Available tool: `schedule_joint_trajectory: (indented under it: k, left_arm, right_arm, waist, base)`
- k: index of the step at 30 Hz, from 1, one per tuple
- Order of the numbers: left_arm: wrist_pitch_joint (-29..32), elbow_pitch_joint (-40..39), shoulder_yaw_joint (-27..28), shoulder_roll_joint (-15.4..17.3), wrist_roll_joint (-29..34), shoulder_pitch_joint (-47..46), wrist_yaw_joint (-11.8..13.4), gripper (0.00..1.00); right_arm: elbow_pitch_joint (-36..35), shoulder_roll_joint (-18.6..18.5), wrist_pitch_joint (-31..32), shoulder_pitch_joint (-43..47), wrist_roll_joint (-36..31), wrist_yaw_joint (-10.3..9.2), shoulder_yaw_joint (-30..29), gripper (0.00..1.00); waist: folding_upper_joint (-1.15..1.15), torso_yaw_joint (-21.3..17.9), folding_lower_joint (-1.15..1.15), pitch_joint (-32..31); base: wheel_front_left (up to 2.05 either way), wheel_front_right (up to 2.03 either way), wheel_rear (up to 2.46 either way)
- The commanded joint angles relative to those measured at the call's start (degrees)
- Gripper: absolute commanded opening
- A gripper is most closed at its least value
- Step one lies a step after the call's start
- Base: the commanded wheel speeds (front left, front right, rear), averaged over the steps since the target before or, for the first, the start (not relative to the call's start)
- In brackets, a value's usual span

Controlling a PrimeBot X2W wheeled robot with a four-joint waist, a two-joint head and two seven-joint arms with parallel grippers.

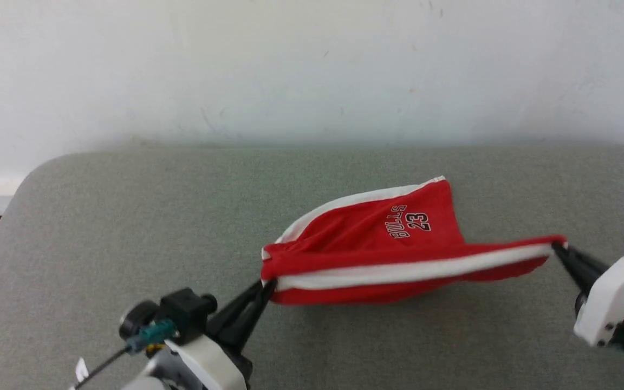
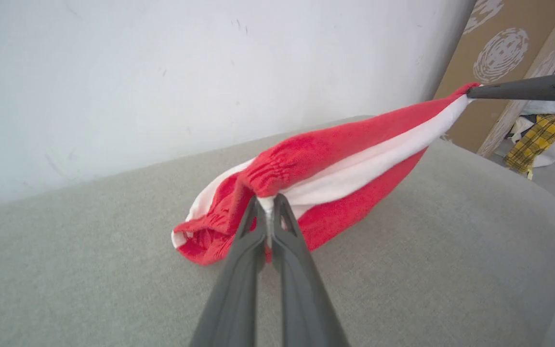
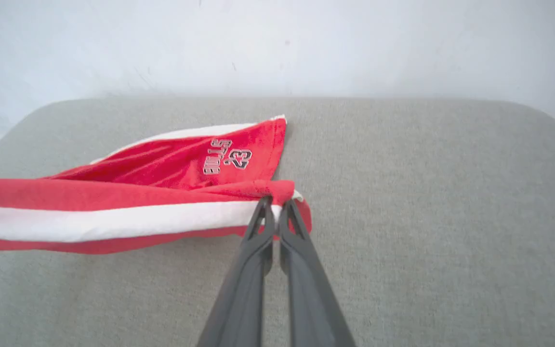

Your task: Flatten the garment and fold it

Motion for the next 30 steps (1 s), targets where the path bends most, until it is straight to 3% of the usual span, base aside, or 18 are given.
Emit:
schedule_joint_trajectory:
  k: [1,10,16,24,30]
  left_arm:
    - [0.1,-0.9,0.7,0.6,-0.1,-1.7,0.0,0.00]
    - [7.2,-12.5,7.4,5.3,-1.5,-14.0,0.8,0.00]
    - [11.9,-15.6,10.6,7.7,-1.8,-20.8,1.8,0.00]
    - [14.3,-11.2,13.7,8.4,-4.2,-32.3,0.4,0.00]
    - [15.0,-2.4,13.4,7.1,-4.4,-44.8,-1.2,0.00]
  right_arm:
    - [-0.8,-0.2,0.1,-1.4,0.6,-0.05,-0.5,0.00]
    - [-6.1,-0.5,5.7,-15.4,4.6,-0.05,-1.5,0.00]
    - [-6.1,-0.8,8.4,-23.5,3.5,-0.05,0.1,0.00]
    - [-0.3,-3.9,5.6,-36.8,-1.8,-0.05,3.5,0.00]
    - [9.4,-4.3,-0.4,-50.9,-5.1,-0.05,7.0,0.00]
  waist:
    - [0.00,-0.2,0.00,-0.9]
    - [0.00,-0.8,0.00,-3.1]
    - [0.00,-1.5,0.00,-2.6]
    - [0.00,-2.1,0.00,5.6]
    - [0.00,-3.2,0.00,15.1]
  base:
    - [0.00,0.00,0.00]
    - [0.00,0.00,0.00]
    - [0.00,0.00,0.00]
    - [0.00,0.00,0.00]
    - [0.00,0.00,0.00]
